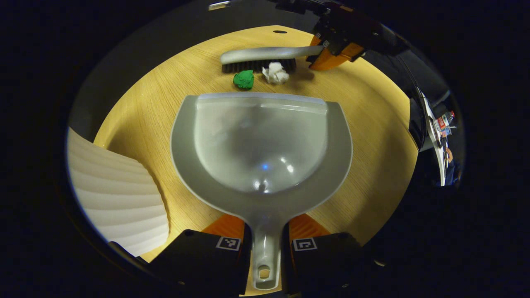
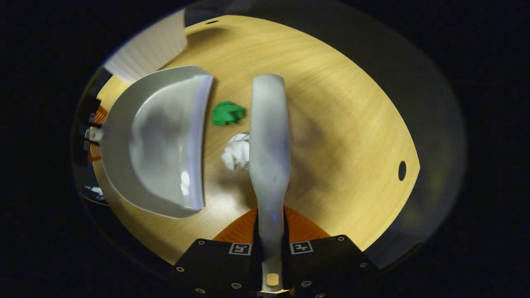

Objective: Pick up the small broom and dustpan from the desktop, sweep the trash into the dustpan with the broom, and then empty the trash into the garbage bin.

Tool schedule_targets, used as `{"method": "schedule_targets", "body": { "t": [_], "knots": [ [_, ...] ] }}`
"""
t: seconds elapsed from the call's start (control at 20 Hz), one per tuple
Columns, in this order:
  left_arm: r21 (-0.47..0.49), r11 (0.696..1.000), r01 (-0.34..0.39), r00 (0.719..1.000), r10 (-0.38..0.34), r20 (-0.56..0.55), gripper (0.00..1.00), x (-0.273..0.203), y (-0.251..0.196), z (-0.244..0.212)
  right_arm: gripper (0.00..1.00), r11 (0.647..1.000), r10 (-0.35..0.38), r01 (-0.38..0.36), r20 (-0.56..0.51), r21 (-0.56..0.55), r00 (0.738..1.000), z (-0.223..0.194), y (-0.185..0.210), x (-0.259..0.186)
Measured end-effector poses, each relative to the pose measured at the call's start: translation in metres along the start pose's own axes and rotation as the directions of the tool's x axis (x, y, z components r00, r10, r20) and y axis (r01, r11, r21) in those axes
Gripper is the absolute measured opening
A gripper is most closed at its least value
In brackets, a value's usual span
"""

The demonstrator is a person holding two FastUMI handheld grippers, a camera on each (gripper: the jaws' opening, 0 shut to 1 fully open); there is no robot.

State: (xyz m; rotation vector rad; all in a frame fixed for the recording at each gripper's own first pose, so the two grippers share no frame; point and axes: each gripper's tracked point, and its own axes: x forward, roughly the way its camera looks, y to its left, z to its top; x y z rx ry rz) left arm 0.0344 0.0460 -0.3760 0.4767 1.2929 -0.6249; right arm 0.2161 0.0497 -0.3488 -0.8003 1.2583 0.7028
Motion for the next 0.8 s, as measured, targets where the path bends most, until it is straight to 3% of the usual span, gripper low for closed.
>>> {"method": "schedule_targets", "body": {
  "t": [0.4, 0.5, 0.65, 0.8],
  "knots": [
    [-0.035, 0.999, 0.029, 1.000, -0.029, 0.006, 0.31, -0.001, 0.006, 0.002, 0.19, 0.989, 0.150, -0.150, -0.014, -0.012, 0.989, -0.010, 0.040, -0.020],
    [-0.033, 0.999, 0.033, 0.999, -0.032, 0.005, 0.31, 0.003, 0.005, 0.001, 0.19, 0.975, 0.215, -0.215, 0.015, 0.052, 0.977, -0.007, 0.046, -0.031],
    [-0.029, 0.999, 0.032, 0.999, -0.032, 0.002, 0.31, 0.007, 0.004, -0.004, 0.19, 0.982, 0.136, -0.140, 0.045, 0.124, 0.990, -0.004, 0.016, -0.027],
    [-0.023, 0.999, 0.033, 0.999, -0.033, -0.003, 0.31, 0.009, 0.004, -0.001, 0.18, 0.992, 0.038, -0.035, -0.025, 0.122, 0.999, -0.019, 0.000, -0.012]
  ]
}}
